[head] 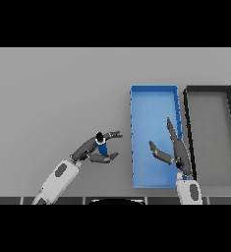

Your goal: Pick up the blue pipe and place it into the blue bin.

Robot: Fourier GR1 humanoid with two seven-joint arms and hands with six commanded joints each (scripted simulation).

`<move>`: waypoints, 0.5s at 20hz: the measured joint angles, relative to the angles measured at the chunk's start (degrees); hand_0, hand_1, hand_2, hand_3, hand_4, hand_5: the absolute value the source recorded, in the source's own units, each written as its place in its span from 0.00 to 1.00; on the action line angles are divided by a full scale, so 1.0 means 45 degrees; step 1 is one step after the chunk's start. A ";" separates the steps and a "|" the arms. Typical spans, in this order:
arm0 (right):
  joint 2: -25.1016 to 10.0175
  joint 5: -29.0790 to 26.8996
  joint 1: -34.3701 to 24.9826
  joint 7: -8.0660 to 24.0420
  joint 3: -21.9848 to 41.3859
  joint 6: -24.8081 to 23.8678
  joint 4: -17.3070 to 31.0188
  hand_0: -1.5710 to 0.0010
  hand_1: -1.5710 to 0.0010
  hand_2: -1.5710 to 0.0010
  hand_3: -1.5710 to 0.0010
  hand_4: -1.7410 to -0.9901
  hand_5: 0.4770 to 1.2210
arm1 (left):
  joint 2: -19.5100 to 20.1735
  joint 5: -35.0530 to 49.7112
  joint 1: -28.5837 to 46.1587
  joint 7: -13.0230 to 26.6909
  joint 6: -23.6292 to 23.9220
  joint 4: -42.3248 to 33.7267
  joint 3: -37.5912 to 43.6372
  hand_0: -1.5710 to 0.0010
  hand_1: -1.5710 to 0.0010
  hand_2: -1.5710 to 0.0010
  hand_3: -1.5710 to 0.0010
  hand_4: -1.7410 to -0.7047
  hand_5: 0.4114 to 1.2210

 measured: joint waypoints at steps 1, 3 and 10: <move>0.0057 0.0044 0.0111 -0.0075 0.0064 0.0004 0.0044 1.00 1.00 1.00 1.00 0.73 0.17 | -0.0165 0.0264 0.0062 0.0078 -0.0012 0.0090 0.0114 0.68 0.57 0.53 0.55 0.31 0.55; 0.0122 0.0085 0.0157 -0.0083 0.0073 -0.0072 0.0051 1.00 1.00 1.00 1.00 0.73 0.17 | -0.0432 0.0108 0.0085 0.0163 0.0087 0.0172 -0.0038 0.43 0.36 0.34 0.36 0.21 0.71; 0.0125 -0.0064 -0.0052 0.0005 0.0021 -0.0019 0.0056 1.00 1.00 1.00 1.00 0.74 0.17 | -0.0457 -0.0398 0.0376 -0.0910 0.0532 -0.0200 -0.0609 0.09 0.08 0.07 0.12 0.05 0.94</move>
